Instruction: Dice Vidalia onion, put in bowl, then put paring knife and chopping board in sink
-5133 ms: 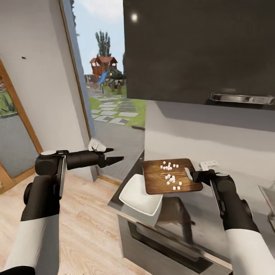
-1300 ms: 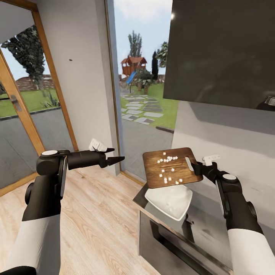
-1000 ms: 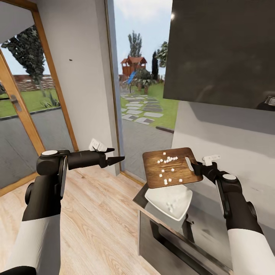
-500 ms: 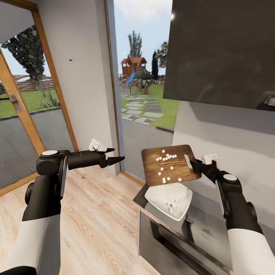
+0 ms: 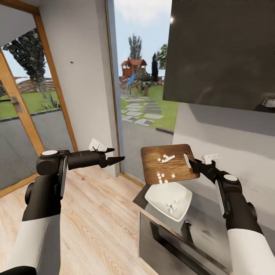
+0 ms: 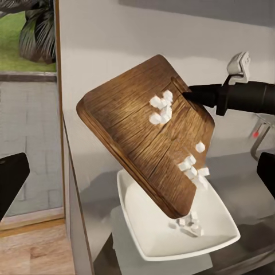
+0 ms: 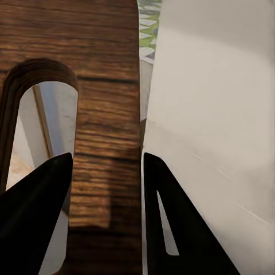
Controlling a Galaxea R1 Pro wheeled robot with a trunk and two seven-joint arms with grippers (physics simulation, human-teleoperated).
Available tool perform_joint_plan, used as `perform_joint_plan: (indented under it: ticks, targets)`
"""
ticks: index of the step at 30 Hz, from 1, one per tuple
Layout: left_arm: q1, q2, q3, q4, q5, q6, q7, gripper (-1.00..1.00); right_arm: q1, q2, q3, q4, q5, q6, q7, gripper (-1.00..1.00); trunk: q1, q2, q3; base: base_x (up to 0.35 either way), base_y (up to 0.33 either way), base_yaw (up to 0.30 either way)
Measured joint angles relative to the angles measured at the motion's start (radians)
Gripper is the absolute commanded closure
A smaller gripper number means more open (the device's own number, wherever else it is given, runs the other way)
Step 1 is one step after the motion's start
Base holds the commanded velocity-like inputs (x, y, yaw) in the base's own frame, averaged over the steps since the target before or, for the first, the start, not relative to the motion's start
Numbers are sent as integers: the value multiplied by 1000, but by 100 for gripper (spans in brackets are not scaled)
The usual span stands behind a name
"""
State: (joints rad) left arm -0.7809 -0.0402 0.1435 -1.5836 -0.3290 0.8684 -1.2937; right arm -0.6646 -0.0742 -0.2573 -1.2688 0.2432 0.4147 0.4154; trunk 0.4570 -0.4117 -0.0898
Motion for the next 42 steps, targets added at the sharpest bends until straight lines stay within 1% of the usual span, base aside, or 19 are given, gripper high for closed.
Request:
perform_joint_plan:
  ticks: [12,13,14,15,18,24,42]
  targets:
    - [0,0,0,0,0,1,0,-100,0,0,-3,14,1,-1,-2,100,0,0,0,0,0,0]
    - [0,0,0,0,0,1,0,-100,0,-1,-19,18,5,-3,-2,100,0,0,0,0,0,0]
    - [0,0,0,0,0,1,0,-100,0,0,-24,20,2,-3,-1,100,0,0,0,0,0,0]
    - [0,0,0,0,0,1,0,-100,0,0,-39,24,4,-5,-2,100,0,0,0,0,0,0]
    - [0,0,0,0,0,0,0,-100,0,-1,-50,38,1,-5,0,100,0,0,0,0,0,0]
    - [0,0,0,0,0,1,0,-100,0,0,-52,72,1,-11,-1,100,0,0,0,0,0,0]
    - [0,0,0,0,0,0,0,-100,0,0,-52,79,1,-11,-1,100,0,0,0,0,0,0]
